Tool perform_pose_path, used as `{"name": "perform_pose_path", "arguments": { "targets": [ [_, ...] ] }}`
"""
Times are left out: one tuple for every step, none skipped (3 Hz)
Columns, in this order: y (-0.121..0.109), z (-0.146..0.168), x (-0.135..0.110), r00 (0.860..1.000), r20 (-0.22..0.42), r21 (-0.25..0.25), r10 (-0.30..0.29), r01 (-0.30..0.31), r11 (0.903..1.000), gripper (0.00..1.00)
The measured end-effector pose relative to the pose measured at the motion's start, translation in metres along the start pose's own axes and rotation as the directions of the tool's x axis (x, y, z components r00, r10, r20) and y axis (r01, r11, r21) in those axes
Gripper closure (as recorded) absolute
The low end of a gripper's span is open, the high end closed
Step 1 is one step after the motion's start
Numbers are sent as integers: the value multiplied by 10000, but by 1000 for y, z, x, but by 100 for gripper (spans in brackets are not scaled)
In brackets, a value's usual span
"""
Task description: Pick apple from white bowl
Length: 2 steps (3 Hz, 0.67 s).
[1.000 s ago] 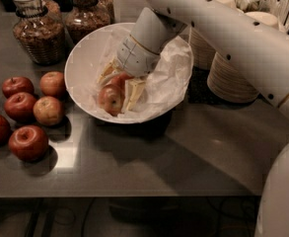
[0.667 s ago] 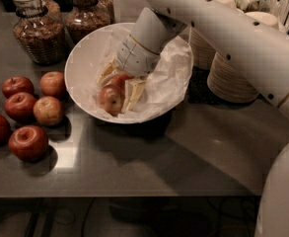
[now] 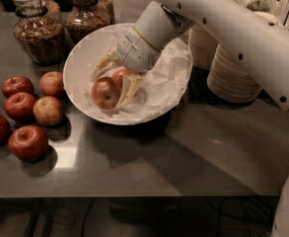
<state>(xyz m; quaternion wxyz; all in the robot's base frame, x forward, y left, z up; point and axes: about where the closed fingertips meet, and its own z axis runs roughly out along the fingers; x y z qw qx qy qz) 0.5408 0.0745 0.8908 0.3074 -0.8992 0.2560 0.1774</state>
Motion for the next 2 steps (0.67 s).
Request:
{"name": "perform_pose_path", "arguments": {
  "targets": [
    [-8,-48,-22,9971,-422,799,-628,660,9946,100],
    [-8,-48,-22,9971,-421,799,-628,660,9946,100]
  ]
}}
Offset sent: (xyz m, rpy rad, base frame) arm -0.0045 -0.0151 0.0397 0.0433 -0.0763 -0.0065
